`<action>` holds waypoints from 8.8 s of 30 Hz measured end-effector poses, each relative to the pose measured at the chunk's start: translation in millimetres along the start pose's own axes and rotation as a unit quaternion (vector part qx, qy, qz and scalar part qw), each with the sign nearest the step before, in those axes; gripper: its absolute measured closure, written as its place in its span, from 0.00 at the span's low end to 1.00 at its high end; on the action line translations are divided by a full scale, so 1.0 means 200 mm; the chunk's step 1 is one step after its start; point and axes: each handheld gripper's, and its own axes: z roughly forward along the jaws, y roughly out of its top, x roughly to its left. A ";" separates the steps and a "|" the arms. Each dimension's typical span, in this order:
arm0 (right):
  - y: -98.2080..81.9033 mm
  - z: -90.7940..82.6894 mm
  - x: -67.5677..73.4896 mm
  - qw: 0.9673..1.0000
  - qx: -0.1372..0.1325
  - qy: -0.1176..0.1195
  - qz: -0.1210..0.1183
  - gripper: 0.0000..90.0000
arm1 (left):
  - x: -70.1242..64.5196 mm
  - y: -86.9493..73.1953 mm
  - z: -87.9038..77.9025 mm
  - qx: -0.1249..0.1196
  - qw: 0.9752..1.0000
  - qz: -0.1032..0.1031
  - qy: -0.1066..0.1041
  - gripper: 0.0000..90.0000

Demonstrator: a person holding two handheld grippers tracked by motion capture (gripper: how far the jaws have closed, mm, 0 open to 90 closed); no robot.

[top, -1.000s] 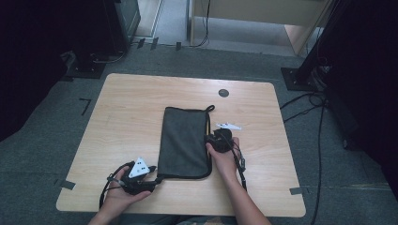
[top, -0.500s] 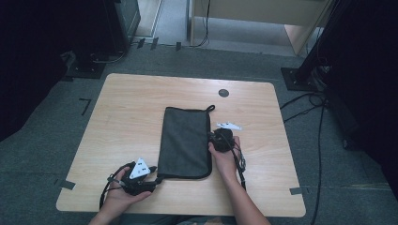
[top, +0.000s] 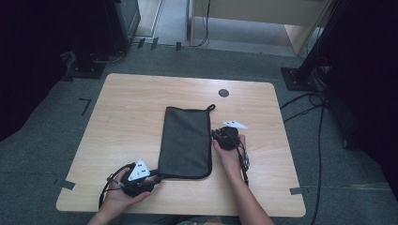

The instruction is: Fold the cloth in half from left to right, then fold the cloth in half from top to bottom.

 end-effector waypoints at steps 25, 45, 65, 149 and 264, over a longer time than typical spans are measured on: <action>0.15 0.02 0.02 0.999 -0.013 0.021 -0.027 0.69 | 0.06 0.05 -0.01 -0.055 0.997 -0.044 -0.037 0.36; 0.32 0.35 -0.09 0.998 0.026 0.044 0.019 0.68 | 0.01 0.03 0.07 0.010 0.998 -0.051 0.040 0.32; 0.35 0.44 -0.08 1.000 0.021 0.011 -0.013 0.80 | 0.03 0.03 0.07 0.018 0.998 -0.051 0.030 0.31; -0.22 -0.38 0.09 0.976 -0.038 0.160 -0.144 0.91 | 0.15 0.24 0.04 -0.060 0.998 0.003 0.013 0.91; 0.00 0.23 0.39 0.982 0.022 0.033 -0.185 0.35 | 0.39 -0.20 -0.22 0.016 0.972 -0.156 0.175 0.29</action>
